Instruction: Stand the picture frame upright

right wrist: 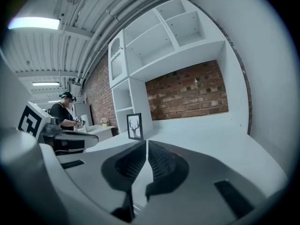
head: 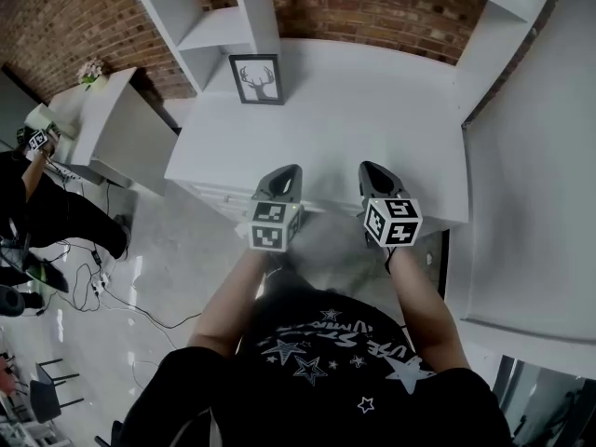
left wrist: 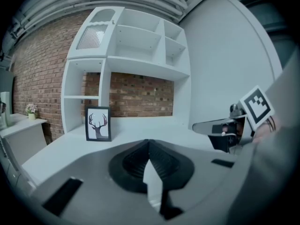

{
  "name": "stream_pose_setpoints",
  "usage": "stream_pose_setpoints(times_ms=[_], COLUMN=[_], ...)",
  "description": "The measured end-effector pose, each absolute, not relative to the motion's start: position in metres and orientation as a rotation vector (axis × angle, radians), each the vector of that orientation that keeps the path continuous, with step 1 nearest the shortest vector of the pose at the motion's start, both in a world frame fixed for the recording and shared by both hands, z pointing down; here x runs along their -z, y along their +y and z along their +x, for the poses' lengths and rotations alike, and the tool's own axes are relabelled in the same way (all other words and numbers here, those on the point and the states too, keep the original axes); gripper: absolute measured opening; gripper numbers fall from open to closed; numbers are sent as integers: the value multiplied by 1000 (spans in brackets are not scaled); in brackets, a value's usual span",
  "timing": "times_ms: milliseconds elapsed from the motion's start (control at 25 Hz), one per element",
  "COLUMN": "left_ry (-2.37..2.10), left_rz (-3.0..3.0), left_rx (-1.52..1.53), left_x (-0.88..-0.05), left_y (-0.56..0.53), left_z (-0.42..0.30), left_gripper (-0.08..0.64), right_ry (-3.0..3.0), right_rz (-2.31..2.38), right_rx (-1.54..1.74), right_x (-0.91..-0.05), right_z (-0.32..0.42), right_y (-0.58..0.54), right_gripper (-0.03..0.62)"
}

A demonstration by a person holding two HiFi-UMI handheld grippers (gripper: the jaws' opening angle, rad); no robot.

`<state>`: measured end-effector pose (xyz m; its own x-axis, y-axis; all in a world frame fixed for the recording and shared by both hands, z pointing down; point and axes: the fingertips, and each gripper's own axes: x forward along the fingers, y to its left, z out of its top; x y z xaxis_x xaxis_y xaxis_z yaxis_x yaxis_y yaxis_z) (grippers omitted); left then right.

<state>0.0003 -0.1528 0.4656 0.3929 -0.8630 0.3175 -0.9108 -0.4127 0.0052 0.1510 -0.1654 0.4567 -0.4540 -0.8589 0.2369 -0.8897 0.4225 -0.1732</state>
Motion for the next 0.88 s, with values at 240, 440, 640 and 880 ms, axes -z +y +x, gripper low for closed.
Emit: stream_pose_setpoints(times_ms=[240, 440, 640, 880], left_ry=[-1585, -1549, -1545, -1560], left_rz=[2444, 2453, 2459, 2443], left_rx=[-386, -429, -416, -394], left_x=[-460, -471, -472, -470], left_y=[-117, -100, -94, -76], left_z=[14, 25, 28, 12], left_gripper=[18, 18, 18, 18], right_ry=[-2577, -2621, -2616, -2585], right_rz=[1523, 1500, 1538, 1566], right_rx=[-436, -435, -413, -431], right_x=[-460, -462, -467, -469], right_z=[156, 159, 164, 161], right_y=[-139, -122, -114, -103], right_gripper=[25, 25, 21, 21])
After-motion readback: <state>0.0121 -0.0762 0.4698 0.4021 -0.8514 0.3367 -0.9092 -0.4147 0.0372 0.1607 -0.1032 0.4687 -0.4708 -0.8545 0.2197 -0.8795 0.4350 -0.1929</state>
